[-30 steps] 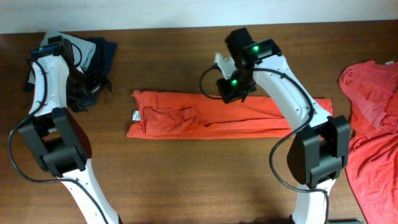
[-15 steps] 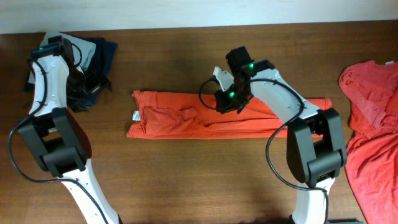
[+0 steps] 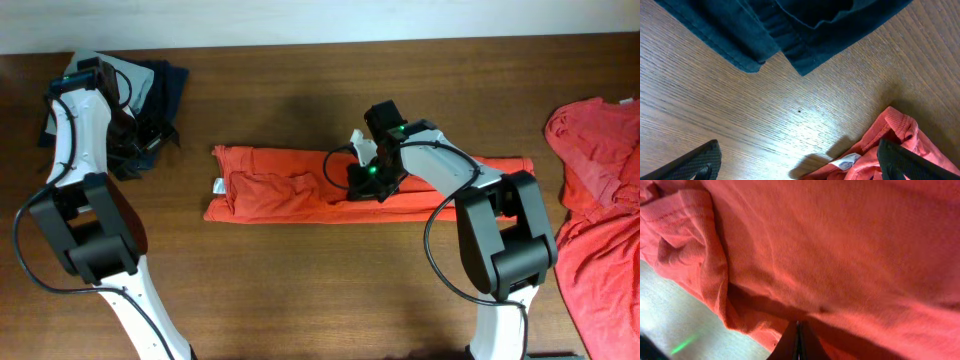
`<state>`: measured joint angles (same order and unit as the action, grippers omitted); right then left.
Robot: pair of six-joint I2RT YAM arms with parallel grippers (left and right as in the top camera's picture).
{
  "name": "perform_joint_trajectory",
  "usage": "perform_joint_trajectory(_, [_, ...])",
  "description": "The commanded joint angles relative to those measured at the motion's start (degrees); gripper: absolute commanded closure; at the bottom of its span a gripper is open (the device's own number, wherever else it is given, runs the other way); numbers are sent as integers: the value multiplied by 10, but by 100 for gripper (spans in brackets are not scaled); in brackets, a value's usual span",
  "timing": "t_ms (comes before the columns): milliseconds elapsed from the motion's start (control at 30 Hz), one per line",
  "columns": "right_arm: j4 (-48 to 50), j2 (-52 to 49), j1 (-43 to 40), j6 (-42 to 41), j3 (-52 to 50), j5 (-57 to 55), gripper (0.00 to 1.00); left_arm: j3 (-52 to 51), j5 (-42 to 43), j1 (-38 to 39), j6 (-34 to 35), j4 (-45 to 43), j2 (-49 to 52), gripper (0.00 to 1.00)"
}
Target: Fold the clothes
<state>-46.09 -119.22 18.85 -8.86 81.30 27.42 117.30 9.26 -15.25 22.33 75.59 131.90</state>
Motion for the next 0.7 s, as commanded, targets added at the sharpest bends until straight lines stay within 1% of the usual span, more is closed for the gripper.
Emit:
perform_joint_trajectory(0, [-8, -3, 3, -7, -4, 14, 96, 7, 4, 0, 4, 0, -4, 1])
perform_joint_trajectory(433, [-30, -3, 3, -4, -4, 9, 96, 7, 4, 0, 4, 0, -4, 1])
perform_joint_trajectory(500, [-35, -3, 3, -4, -5, 9, 95, 7, 4, 0, 4, 0, -4, 1])
perform_joint_trajectory(600, [-42, -3, 3, -4, -11, 9, 89, 7, 4, 0, 4, 0, -4, 1])
perform_joint_trajectory(667, [-43, -3, 3, -5, -16, 9, 89, 7, 4, 0, 4, 0, -4, 1])
